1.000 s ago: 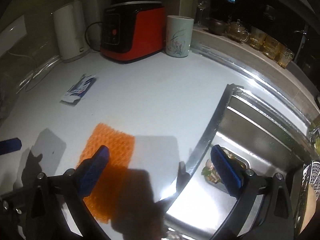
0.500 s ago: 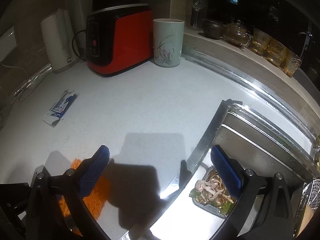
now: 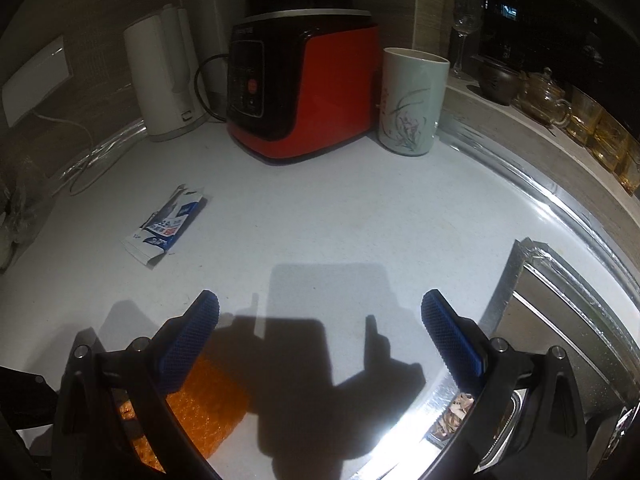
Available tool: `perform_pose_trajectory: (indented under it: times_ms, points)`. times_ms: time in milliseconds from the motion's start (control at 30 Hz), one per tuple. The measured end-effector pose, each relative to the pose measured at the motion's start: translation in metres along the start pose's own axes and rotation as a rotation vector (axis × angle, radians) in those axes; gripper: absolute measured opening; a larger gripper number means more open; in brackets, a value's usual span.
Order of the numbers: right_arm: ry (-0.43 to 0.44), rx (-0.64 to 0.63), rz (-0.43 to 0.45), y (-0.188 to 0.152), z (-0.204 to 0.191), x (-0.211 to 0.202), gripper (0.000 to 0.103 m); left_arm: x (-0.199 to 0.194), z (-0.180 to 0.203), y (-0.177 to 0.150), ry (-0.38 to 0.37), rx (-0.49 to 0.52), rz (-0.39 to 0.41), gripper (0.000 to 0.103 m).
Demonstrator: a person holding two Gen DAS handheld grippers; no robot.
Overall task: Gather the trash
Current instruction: 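Grasp the white alcohol wipe packet with the right tool while the left tool holds the foam net, then carry the foam net and wipe packet over the bin and open both tools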
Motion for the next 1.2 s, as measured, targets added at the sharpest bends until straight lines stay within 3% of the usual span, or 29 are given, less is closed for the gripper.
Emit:
perform_pose_trajectory:
  times_ms: [400,767,833,867,1033,1200]
  points:
    - [0.174,-0.091,-0.031,0.064,-0.079,0.078,0.100,-0.049,-0.070,-0.008,0.090,-0.181,0.071,0.010]
    - [0.200,-0.105,-0.109,0.087,-0.139,0.130,0.098,-0.076,-0.118,-0.012,0.128,-0.317,0.124,0.010]
    - [0.217,-0.119,-0.106,0.087,-0.146,0.133,0.080,-0.080,-0.122,-0.014,0.135,-0.328,0.130,0.010]
    - [0.209,-0.129,-0.097,0.088,-0.149,0.132,0.077,-0.081,-0.123,-0.016,0.136,-0.332,0.133,0.010]
    - [0.254,-0.139,-0.092,0.090,-0.154,0.132,0.015,-0.087,-0.130,-0.020,0.147,-0.337,0.139,0.010]
    - [0.255,-0.158,-0.059,0.086,-0.150,0.113,0.004,-0.090,-0.130,-0.023,0.136,-0.326,0.139,0.010]
Point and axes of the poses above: each gripper's, at about its wrist camera, not at the fingertips, and x roughly the way its jaws point, z to its right, y to its top, the point moved 3 cm from there along x, roughly the way its jaws point, and after that the axes turned 11 degrees about -x, right-handed, at the moved point
